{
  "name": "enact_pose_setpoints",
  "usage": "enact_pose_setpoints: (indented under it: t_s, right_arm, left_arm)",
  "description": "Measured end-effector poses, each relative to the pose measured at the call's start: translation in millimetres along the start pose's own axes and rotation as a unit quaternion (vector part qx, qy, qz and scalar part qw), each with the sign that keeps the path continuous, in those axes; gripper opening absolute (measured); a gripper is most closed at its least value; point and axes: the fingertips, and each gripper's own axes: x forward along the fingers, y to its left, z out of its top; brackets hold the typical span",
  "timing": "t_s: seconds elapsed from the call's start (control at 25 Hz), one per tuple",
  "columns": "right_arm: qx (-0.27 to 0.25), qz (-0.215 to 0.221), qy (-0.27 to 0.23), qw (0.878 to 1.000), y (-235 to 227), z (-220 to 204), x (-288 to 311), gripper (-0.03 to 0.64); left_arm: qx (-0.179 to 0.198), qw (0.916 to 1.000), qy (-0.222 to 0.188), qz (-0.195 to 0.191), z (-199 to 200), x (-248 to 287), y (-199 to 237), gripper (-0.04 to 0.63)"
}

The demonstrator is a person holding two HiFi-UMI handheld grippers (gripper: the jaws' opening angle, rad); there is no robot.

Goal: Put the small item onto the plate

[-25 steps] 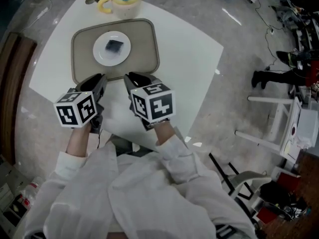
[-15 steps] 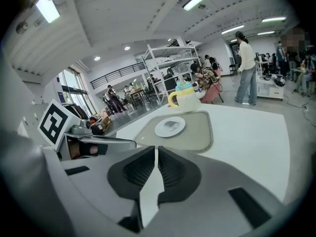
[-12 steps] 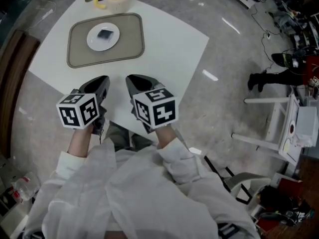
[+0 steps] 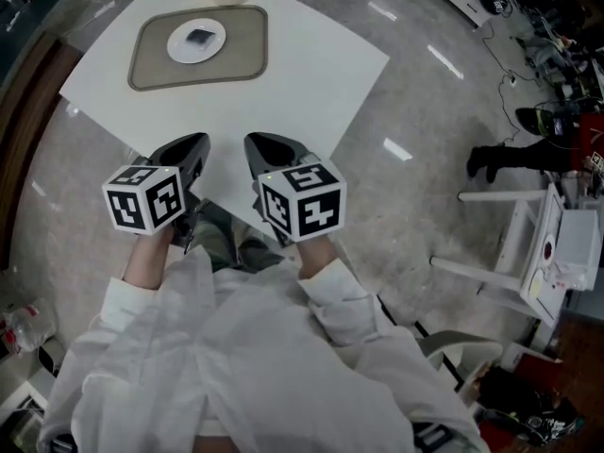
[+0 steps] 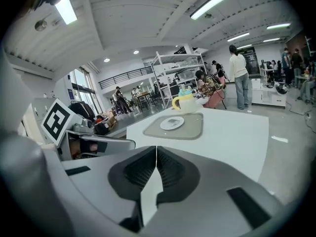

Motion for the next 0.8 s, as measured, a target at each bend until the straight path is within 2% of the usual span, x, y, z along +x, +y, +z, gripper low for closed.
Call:
enact_pose_setpoints:
  t_s: [0.28,0.52,0.8]
  right_arm:
    - [0.004,0.022,0.017,1.0,11.9,-28.6,-15.6,0.017]
    - [0.008,0.032,0.018,0.999,23.0,-35.3,-16.5,0.018]
    - [0.017,0.022,0.01,1.0,27.2,-34.9,-18.3,0.017]
  left_arm:
    - [-0.003,1.0,0.003,0.009,-23.7,-12.7,-19.8,0.014]
    - [0.005,1.0,0.007,0.002,-31.7,-21.0,-30.2,0.014]
    - [0.02,0.9996,0.013,-0.013,-32.0,-23.1,-34.1,0.014]
